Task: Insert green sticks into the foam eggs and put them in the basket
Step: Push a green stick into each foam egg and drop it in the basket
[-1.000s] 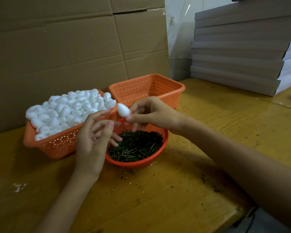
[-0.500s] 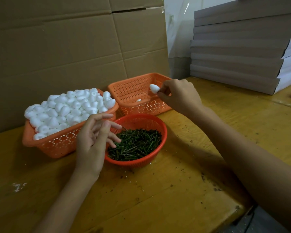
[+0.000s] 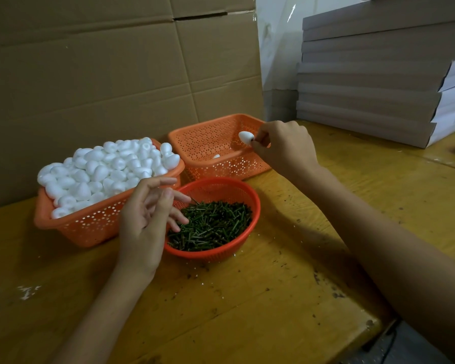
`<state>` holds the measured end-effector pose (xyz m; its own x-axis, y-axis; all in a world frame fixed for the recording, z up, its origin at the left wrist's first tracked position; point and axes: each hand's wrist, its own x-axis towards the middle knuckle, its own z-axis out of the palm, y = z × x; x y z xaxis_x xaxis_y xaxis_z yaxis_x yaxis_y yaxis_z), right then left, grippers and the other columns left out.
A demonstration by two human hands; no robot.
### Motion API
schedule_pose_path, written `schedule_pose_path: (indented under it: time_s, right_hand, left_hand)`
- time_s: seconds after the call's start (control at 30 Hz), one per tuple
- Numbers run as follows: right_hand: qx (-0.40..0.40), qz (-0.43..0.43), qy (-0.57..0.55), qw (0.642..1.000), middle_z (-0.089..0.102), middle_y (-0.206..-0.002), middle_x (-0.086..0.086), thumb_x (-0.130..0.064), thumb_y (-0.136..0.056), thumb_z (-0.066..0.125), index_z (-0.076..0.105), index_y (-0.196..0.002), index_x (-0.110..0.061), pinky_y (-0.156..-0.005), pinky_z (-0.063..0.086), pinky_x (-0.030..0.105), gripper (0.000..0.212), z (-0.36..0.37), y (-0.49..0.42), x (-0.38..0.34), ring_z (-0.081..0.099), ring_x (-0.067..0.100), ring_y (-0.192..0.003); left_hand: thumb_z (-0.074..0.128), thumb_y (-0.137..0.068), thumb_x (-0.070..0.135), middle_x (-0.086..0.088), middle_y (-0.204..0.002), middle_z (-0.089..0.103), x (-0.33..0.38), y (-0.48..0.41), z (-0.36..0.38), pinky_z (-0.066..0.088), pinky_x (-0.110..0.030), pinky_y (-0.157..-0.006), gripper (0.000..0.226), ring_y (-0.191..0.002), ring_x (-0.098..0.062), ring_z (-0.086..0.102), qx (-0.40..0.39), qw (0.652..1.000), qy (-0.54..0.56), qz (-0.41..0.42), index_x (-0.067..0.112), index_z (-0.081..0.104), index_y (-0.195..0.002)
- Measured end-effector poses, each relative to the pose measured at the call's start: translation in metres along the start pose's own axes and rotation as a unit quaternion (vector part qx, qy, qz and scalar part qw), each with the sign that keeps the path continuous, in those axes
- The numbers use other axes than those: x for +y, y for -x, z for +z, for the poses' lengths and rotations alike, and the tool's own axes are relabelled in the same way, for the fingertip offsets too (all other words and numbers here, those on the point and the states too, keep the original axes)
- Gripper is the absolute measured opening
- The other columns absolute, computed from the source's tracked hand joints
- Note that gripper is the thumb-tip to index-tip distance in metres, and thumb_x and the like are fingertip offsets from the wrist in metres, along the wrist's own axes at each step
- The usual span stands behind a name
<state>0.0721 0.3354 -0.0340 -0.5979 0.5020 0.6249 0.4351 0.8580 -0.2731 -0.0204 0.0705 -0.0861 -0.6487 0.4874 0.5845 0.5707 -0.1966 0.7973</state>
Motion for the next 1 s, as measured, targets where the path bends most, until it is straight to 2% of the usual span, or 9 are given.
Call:
schedule_pose_path:
  time_s: [0.17, 0.47, 0.53, 0.63, 0.73, 0.8, 0.87, 0.93, 1.0]
  right_hand:
    - [0.002, -0.004, 0.0, 1.0, 0.077, -0.096, 0.004, -0.043, -0.103, 0.062, 0.077, -0.111, -0.016, -0.072, 0.061, 0.043, 0.032, -0.001, 0.001, 0.0, 0.071, 0.023, -0.081]
    - [-0.002, -0.01, 0.012, 1.0, 0.076, -0.096, 0.002, -0.038, -0.102, 0.063, 0.074, -0.11, -0.017, -0.074, 0.06, 0.041, 0.025, -0.002, 0.0, 0.0, 0.07, 0.022, -0.082]
    - [-0.003, -0.01, 0.015, 1.0, 0.076, -0.097, 0.002, -0.034, -0.103, 0.061, 0.074, -0.108, -0.016, -0.075, 0.061, 0.041, 0.023, -0.002, 0.0, 0.0, 0.071, 0.022, -0.083]
    - [-0.002, -0.013, 0.014, 1.0, 0.076, -0.098, 0.002, -0.029, -0.103, 0.06, 0.073, -0.109, -0.015, -0.078, 0.061, 0.04, 0.02, -0.002, -0.001, 0.001, 0.072, 0.023, -0.085]
    - [0.018, -0.012, -0.013, 1.0, 0.077, -0.1, 0.001, -0.029, -0.102, 0.06, 0.072, -0.113, -0.016, -0.08, 0.061, 0.041, 0.02, -0.004, -0.001, -0.001, 0.073, 0.023, -0.089]
    - [0.041, -0.02, -0.033, 0.998, 0.078, -0.101, 0.0, -0.029, -0.103, 0.06, 0.071, -0.115, -0.015, -0.079, 0.061, 0.041, 0.021, -0.004, 0.0, -0.003, 0.073, 0.022, -0.09]
    - [0.062, -0.032, -0.047, 0.996, 0.078, -0.1, 0.0, -0.029, -0.102, 0.061, 0.07, -0.114, -0.015, -0.077, 0.061, 0.041, 0.021, -0.005, 0.0, -0.006, 0.074, 0.02, -0.088]
    - [0.069, -0.04, -0.054, 0.995, 0.077, -0.097, -0.001, -0.031, -0.102, 0.061, 0.07, -0.114, -0.015, -0.075, 0.061, 0.042, 0.021, -0.004, 0.002, -0.008, 0.073, 0.02, -0.085]
    - [0.065, -0.04, -0.055, 0.996, 0.077, -0.096, -0.002, -0.032, -0.101, 0.061, 0.069, -0.114, -0.017, -0.075, 0.061, 0.042, 0.022, -0.004, 0.003, -0.01, 0.073, 0.021, -0.085]
  left_hand:
    - [0.053, -0.104, 0.03, -0.004, -0.099, 0.078, -0.001, 0.0, 0.0, 0.057, -0.027, -0.056, 0.018, -0.067, -0.026, 0.071, 0.001, 1.0, 0.004, 0.0, 0.023, 0.065, -0.117]
    - [0.055, -0.101, 0.037, -0.004, -0.098, 0.078, 0.001, 0.001, 0.0, 0.057, -0.028, -0.056, 0.025, -0.067, -0.026, 0.071, -0.001, 1.0, 0.001, -0.004, 0.021, 0.065, -0.118]
    - [0.055, -0.102, 0.033, -0.004, -0.098, 0.078, 0.0, 0.001, 0.0, 0.057, -0.027, -0.056, 0.021, -0.068, -0.026, 0.071, 0.001, 1.0, -0.001, -0.003, 0.022, 0.065, -0.117]
    - [0.055, -0.103, 0.029, -0.004, -0.098, 0.077, -0.001, 0.001, 0.0, 0.059, -0.028, -0.061, 0.018, -0.078, -0.025, 0.074, 0.01, 1.0, -0.003, 0.001, 0.022, 0.065, -0.116]
    - [0.056, -0.103, 0.036, 0.002, -0.106, 0.076, -0.005, -0.001, -0.006, 0.06, -0.029, -0.078, 0.02, -0.099, -0.016, 0.073, 0.032, 0.997, -0.061, 0.024, 0.023, 0.066, -0.114]
    - [0.055, -0.103, 0.04, 0.001, -0.117, 0.072, -0.007, -0.004, -0.017, 0.052, -0.024, -0.092, 0.022, -0.108, -0.005, 0.065, 0.084, 0.98, -0.173, 0.055, 0.025, 0.066, -0.115]
    - [0.054, -0.104, 0.035, -0.005, -0.12, 0.068, -0.008, -0.009, -0.031, 0.043, -0.022, -0.094, 0.024, -0.112, -0.013, 0.057, 0.145, 0.934, -0.309, 0.108, 0.017, 0.066, -0.116]
    - [0.054, -0.106, 0.029, -0.013, -0.118, 0.068, -0.01, -0.014, -0.048, 0.042, -0.039, -0.095, 0.026, -0.116, -0.032, 0.054, 0.167, 0.88, -0.422, 0.142, 0.011, 0.068, -0.118]
    - [0.053, -0.108, 0.03, -0.018, -0.124, 0.067, -0.013, -0.015, -0.063, 0.042, -0.054, -0.098, 0.03, -0.12, -0.042, 0.051, 0.149, 0.837, -0.513, 0.116, 0.011, 0.071, -0.122]
